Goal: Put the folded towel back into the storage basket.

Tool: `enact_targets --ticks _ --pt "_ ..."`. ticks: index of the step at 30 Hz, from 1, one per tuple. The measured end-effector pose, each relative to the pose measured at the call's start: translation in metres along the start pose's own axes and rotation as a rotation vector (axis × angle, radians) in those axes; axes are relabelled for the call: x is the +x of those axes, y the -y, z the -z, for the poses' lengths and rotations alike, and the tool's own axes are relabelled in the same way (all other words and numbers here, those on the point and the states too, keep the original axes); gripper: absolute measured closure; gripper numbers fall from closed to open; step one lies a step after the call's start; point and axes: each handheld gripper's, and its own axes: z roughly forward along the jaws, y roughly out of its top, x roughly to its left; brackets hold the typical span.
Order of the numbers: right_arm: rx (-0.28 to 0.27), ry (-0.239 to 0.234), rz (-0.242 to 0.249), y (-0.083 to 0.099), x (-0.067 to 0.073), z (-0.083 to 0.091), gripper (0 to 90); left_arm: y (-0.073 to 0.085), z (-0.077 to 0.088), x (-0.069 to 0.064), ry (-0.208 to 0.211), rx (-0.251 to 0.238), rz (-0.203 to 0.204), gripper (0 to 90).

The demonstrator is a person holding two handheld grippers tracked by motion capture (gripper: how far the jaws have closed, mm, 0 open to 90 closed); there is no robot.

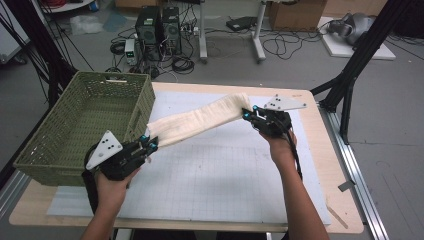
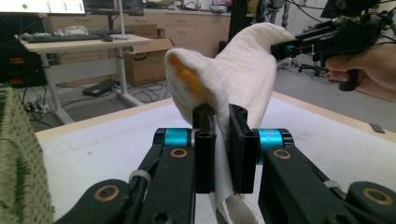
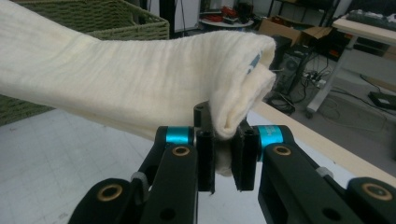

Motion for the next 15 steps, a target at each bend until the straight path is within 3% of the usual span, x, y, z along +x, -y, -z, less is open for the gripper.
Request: enact_targets --ticks 15 --pt "-0.036 -0.042 0.035 -0.04 0.014 -0.049 82.3 -0.004 0.033 0.013 -0.066 -0.039 0.02 81.9"
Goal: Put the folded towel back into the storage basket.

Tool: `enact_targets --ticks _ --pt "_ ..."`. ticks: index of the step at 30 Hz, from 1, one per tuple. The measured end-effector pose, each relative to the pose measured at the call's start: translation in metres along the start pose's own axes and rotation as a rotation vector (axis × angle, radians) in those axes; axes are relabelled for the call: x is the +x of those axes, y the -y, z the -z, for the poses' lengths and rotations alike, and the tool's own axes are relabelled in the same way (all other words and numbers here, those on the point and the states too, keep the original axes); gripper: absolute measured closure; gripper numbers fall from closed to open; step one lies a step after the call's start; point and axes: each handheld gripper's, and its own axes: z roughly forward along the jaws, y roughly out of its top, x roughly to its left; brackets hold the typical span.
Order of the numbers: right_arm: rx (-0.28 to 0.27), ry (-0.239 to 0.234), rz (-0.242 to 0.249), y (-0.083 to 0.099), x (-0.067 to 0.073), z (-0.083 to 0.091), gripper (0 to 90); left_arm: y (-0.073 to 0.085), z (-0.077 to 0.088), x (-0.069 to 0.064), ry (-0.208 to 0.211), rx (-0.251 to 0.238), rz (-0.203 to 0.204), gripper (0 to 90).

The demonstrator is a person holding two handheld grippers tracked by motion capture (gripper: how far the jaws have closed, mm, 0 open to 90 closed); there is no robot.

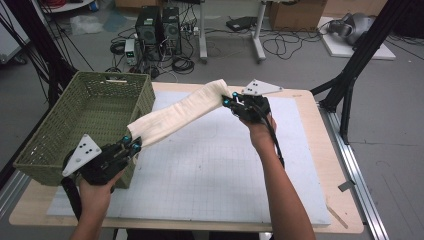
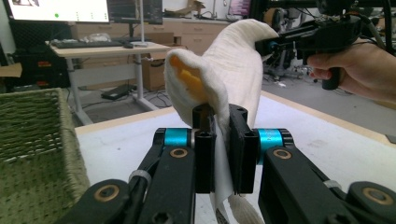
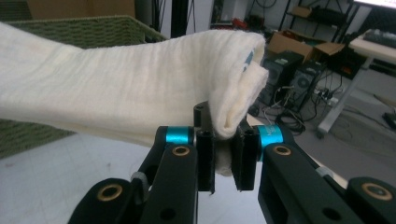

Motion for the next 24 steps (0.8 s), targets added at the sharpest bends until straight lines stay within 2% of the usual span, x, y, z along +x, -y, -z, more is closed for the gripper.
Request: enact_targets --ticks 9,23,24 --pt "-0.013 -0.019 0.021 -0.033 0.008 -0.036 82.3 -0.003 0.016 0.008 -0.046 -0.023 0.008 81.9" --pt "-0.011 -0.047 0.049 -0.06 0.026 -0.086 82.4 -0.004 0.035 0.021 -0.097 -0.04 0.015 81.9" --pt "-0.024 -0.046 0.055 -0.063 0.028 -0.089 82.4 -0.004 0.036 0.022 -0.097 -0.042 0.023 81.9"
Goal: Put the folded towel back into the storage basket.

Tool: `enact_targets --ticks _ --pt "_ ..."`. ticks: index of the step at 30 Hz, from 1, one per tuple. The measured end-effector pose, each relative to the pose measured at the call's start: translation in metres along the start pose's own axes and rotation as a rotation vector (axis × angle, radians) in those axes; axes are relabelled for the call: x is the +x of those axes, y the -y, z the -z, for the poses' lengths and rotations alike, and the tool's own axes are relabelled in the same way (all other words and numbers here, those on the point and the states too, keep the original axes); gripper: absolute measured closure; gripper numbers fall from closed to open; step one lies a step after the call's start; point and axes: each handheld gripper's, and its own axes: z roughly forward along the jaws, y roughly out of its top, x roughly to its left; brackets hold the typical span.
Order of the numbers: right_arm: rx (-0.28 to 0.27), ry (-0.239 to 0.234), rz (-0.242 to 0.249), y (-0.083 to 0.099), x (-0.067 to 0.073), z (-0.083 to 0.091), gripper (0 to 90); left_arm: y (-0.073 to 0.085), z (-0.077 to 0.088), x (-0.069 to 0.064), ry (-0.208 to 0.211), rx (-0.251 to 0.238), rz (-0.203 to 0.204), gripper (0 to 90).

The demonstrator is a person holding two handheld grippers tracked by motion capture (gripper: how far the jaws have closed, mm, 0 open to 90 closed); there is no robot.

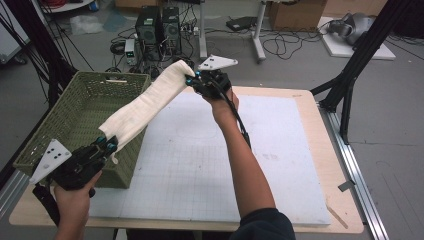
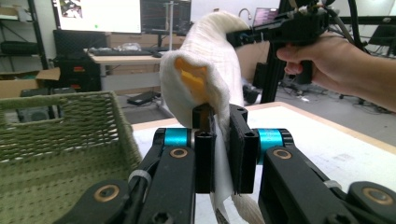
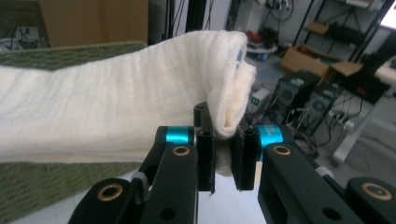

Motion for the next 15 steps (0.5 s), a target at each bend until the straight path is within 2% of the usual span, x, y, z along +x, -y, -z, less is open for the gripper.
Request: enact_targets --ticks 4,6,10,15 --pt "-0.011 -0.008 -0.005 -0.008 0.005 -0.015 82.4 -0.002 0.007 0.005 -0.014 -0.011 0.006 81.9" --pt "0.001 -0.021 -0.005 -0.012 0.008 -0.023 82.4 -0.003 0.011 0.007 -0.033 -0.008 -0.006 81.9" --pt "-0.01 -0.031 0.026 -0.023 0.016 -0.038 82.4 -0.003 0.019 0.013 -0.066 -0.007 -0.015 81.9" --pt "0.0 -0.051 0.04 -0.034 0.025 -0.06 82.4 -0.004 0.027 0.019 -0.101 -0.002 -0.027 81.9"
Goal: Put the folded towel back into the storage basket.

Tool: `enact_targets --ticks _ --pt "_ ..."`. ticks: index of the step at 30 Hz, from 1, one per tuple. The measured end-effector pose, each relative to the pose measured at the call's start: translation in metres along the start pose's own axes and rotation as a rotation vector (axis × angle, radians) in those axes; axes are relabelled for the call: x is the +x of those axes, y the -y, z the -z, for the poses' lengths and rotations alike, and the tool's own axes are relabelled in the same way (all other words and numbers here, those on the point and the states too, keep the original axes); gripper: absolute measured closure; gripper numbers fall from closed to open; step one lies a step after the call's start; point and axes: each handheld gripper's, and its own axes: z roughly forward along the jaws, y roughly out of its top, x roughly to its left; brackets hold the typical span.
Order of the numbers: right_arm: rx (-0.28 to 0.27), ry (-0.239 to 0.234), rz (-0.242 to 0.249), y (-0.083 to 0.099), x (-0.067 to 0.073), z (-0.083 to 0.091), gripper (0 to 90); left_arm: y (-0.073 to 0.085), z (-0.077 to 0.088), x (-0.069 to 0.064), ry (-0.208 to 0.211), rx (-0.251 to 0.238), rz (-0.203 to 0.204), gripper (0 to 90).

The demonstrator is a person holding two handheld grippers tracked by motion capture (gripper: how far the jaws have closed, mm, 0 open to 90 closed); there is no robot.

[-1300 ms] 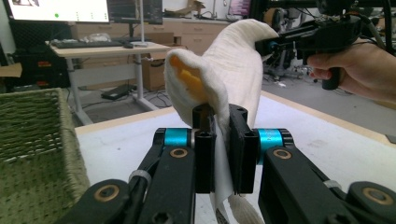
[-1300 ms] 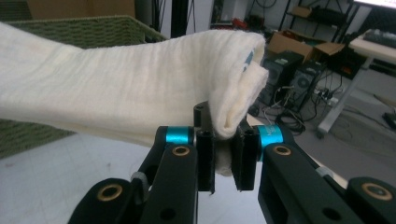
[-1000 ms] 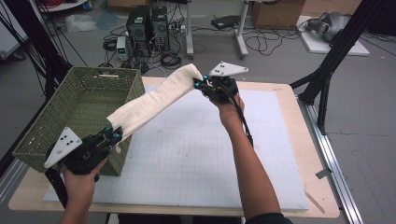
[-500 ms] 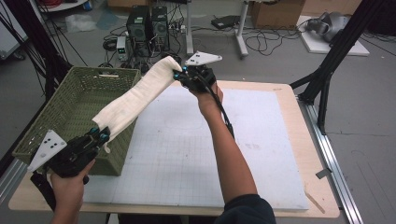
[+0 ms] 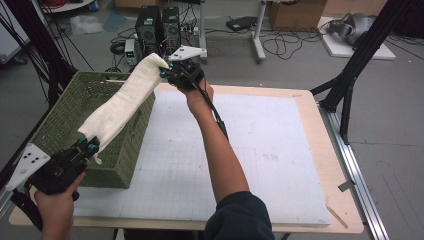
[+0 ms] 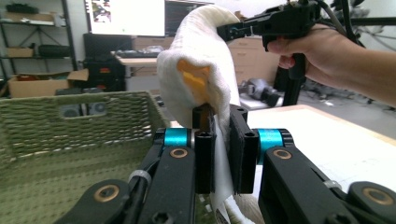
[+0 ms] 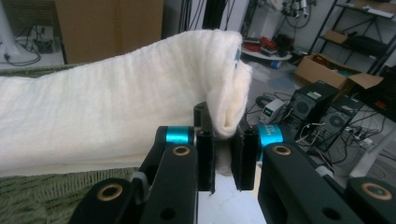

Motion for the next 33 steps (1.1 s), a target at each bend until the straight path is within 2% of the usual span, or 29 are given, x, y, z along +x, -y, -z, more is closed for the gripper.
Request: enact_targets --ticks 6,13,17,22,26,28,30,32,33 --pt "0.013 -0.024 -0.009 -0.005 0.005 -0.028 82.4 0.001 0.005 0.005 -0.035 0.019 -0.024 81.9" --pt "0.036 -0.054 0.0 -0.011 0.017 -0.062 82.4 0.005 0.014 0.019 -0.087 0.023 0.001 81.8" --pt "0.042 -0.065 0.004 -0.014 0.024 -0.077 82.4 0.008 0.017 0.023 -0.108 0.031 0.012 81.8" --pt "0.052 -0.066 -0.006 -0.014 0.031 -0.095 82.4 0.01 0.019 0.025 -0.138 0.053 -0.009 81.8" --pt "0.071 -0.074 0.001 -0.012 0.04 -0.11 82.4 0.012 0.022 0.032 -0.147 0.077 -0.001 81.3" --pt "0.077 -0.083 0.005 -0.014 0.045 -0.118 82.4 0.013 0.024 0.034 -0.168 0.091 -0.002 80.6" --pt "0.091 -0.087 -0.002 -0.016 0.05 -0.126 82.3 0.013 0.026 0.037 -0.191 0.105 0.012 76.9" --pt "0.09 -0.088 -0.003 -0.019 0.056 -0.135 81.3 0.011 0.027 0.039 -0.22 0.119 0.026 64.2" --pt "0.088 -0.089 -0.009 -0.02 0.058 -0.139 77.9 0.009 0.029 0.04 -0.237 0.118 0.033 56.4"
